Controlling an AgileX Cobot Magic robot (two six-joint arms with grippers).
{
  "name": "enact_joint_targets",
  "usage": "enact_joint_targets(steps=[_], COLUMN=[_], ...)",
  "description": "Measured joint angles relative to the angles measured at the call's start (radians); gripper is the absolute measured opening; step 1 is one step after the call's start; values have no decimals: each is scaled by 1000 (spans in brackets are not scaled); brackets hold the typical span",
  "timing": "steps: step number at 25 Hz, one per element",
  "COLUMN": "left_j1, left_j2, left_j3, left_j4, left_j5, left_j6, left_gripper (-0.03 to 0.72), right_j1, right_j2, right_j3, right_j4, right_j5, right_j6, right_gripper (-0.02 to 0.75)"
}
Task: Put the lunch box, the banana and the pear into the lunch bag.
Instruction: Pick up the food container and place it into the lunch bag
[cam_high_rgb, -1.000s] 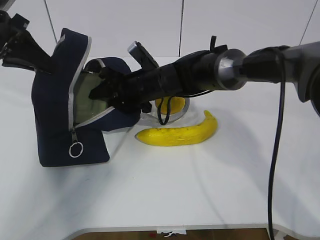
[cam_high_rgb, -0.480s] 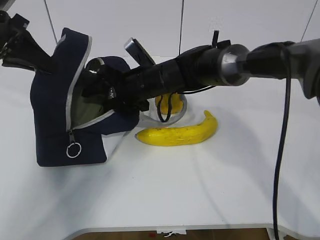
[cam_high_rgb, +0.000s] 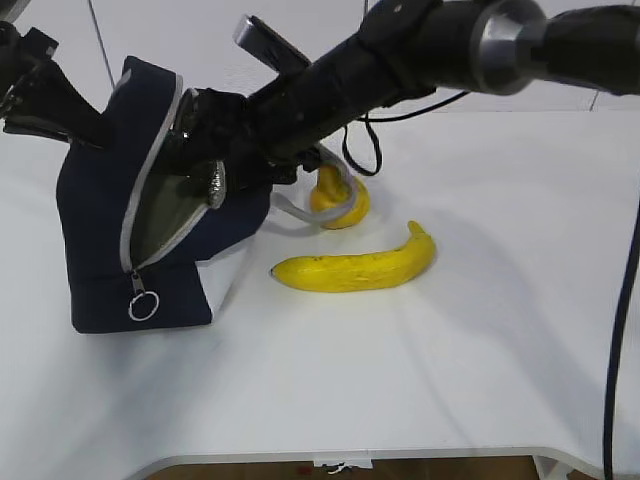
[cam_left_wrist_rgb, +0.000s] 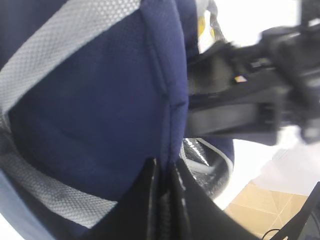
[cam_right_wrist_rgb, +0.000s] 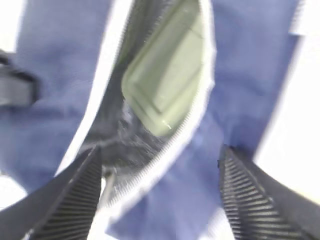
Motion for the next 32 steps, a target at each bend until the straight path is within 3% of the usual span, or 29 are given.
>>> enact_joint_targets(steps=[5,12,16,24,32], left_j1=[0,0,0,0,0], left_j2=[0,0,0,0,0], left_j3=[0,0,0,0,0], left_j4=[9,26,33,78,104], left_j5=[0,0,0,0,0], left_j6=[0,0,0,0,0], left_gripper=[12,12,12,12,12], right_j1=[0,0,0,0,0], right_j2=[-20,-26,-28,-62,-203], right_j3=[-132,-301,-353,-342,-147], right_j4=[-227,-413,-528,-689,-801], right_j5=[150,334,365,376,380], right_j6=[174,306,365,555,730], right_gripper=[547,547,547,547,547])
